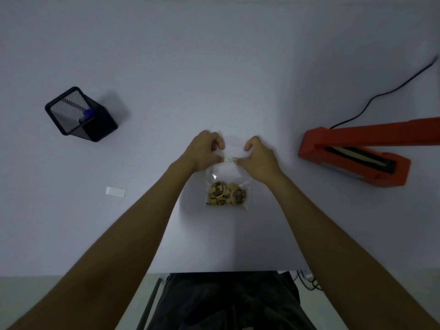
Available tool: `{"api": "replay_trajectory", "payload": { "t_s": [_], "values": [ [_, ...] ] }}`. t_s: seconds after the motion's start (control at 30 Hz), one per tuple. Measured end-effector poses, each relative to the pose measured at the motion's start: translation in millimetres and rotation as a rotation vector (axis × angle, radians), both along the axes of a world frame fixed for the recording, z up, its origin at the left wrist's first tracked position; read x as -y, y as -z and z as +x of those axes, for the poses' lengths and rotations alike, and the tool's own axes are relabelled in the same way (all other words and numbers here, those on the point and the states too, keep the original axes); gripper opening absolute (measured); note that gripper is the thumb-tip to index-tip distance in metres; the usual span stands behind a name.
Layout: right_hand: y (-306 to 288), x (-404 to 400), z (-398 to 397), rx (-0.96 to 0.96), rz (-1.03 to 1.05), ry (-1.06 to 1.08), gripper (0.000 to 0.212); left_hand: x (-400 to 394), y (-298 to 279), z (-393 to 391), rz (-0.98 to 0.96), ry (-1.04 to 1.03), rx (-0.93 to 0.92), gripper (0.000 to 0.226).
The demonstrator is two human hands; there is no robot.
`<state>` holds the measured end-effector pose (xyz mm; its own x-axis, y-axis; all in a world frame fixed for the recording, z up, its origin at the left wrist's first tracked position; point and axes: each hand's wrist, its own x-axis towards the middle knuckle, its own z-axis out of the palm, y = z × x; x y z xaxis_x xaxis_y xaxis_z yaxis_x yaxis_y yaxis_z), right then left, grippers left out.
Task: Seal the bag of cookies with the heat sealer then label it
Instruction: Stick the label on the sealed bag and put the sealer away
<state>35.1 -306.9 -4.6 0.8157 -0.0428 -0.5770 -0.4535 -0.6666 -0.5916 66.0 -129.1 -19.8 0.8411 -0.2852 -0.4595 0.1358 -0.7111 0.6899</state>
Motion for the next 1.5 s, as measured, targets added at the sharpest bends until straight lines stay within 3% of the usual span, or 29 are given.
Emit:
{"api": "replay_trajectory", "payload": {
  "t_s": [0.1,0.17,0.2,0.27,0.33,0.5,0.63,1.03,1.27,1.4,1.5],
  "values": [
    [-8.5,6.7,-4.1,0.022,0.065,0.022,0.022,-2.7,-7.0,-16.6,-0.006,-0.166,0.117,0.013],
    [-14.6,12.4,-18.1,0.175,-0.004,-0.049,0.009,-12.2,-7.5,-35.5,0.108,-0.117,0.323,0.017],
    [-14.9,15.3,-27.9,0.277,-0.081,-0.105,0.012,-18.9,-5.4,-45.4,0.169,-0.032,0.425,0.023],
    [-8.0,21.4,-48.0,0.409,-0.259,-0.285,0.039,-32.4,2.2,-63.4,0.304,0.194,0.537,0.043],
    [2.7,25.6,-64.8,0.358,-0.345,-0.449,0.064,-42.7,10.2,-76.2,0.426,0.398,0.524,0.058],
    [20.3,28.7,-78.2,0.238,-0.473,-0.598,0.075,-55.6,21.9,-76.5,0.496,0.551,0.458,0.064],
    [19.3,15.3,-46.7,0.267,-0.483,-0.608,0.075,-61.3,19.1,-52.6,0.504,0.487,0.453,0.06],
    [24.6,-29.4,144.1,0.338,-0.469,-0.646,0.067,-92.3,16.5,111.6,0.577,0.345,0.438,0.065],
    [29.3,-30.4,150.6,0.333,-0.399,-0.622,0.065,-92.0,19.6,117.1,0.527,0.293,0.417,0.067],
    [16.1,-28.0,148.3,0.323,-0.254,-0.499,0.066,-87.5,8.3,119.0,0.454,0.199,0.392,0.07],
    [0.8,-25.8,128.6,0.343,-0.265,-0.462,0.068,-75.1,-9.3,107.7,0.422,0.161,0.404,0.075]
  ]
}}
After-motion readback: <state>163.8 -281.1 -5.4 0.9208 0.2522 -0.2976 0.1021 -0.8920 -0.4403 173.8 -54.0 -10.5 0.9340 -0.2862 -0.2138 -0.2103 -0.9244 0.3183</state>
